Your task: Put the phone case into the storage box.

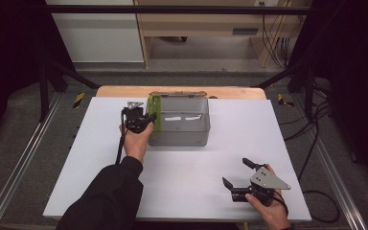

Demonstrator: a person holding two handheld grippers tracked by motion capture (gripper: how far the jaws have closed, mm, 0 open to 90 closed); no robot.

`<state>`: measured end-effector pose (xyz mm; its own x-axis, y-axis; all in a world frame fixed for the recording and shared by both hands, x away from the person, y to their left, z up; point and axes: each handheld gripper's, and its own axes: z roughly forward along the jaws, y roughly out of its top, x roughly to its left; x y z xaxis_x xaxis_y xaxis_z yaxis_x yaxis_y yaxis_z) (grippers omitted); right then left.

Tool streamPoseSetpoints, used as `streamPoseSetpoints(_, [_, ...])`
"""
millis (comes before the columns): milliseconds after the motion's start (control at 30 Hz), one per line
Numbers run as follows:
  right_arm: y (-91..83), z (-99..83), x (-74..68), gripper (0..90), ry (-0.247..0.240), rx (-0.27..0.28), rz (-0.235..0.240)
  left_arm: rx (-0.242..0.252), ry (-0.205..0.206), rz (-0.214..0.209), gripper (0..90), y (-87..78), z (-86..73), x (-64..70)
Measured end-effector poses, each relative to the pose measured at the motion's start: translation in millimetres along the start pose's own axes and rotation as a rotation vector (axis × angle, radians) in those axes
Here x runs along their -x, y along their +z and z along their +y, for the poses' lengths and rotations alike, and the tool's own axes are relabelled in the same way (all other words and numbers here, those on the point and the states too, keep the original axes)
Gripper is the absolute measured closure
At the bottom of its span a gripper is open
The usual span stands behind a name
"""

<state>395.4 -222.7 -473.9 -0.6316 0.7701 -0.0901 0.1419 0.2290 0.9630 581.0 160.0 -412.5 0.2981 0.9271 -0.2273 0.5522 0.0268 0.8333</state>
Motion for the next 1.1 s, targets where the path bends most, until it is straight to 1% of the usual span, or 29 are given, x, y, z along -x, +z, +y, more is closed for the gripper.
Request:
streamPoseSetpoints(267, [0.0, 0.0, -0.1, 3.8, 0.003, 0.000, 0.001, -0.007, -0.005, 0.005, 77.1, 1.5, -3.1, -3.1])
streamPoseSetpoints(367, [0.1, 0.0, -0.2, 3.8, 0.003, 0.000, 0.002, -0.008, -0.005, 0.001, 77.1, 2.1, -3.6, -3.8])
streamPoseSetpoints(600, [0.3, -0.1, -0.4, 3.8, 0.006, -0.001, 0.004, -0.012, -0.008, 0.002, 77.1, 3.4, -4.2, -3.2])
streamPoseSetpoints(767, [0.2, -0.2, -0.3, 3.8, 0.009, -0.002, 0.005, -0.016, -0.003, 0.004, 77.0, 3.8, -4.5, -2.7])
streamPoseSetpoints(1033, [0.6, -0.3, -0.4, 3.8, 0.011, -0.004, 0.004, -0.028, -0.013, -0.004, 77.0, 4.2, -4.2, -3.0])
streamPoseSetpoints(1100, [0.6, -0.3, -0.5, 3.8, 0.011, -0.005, 0.004, -0.030, -0.012, 0.001, 77.0, 4.3, -4.1, -2.5])
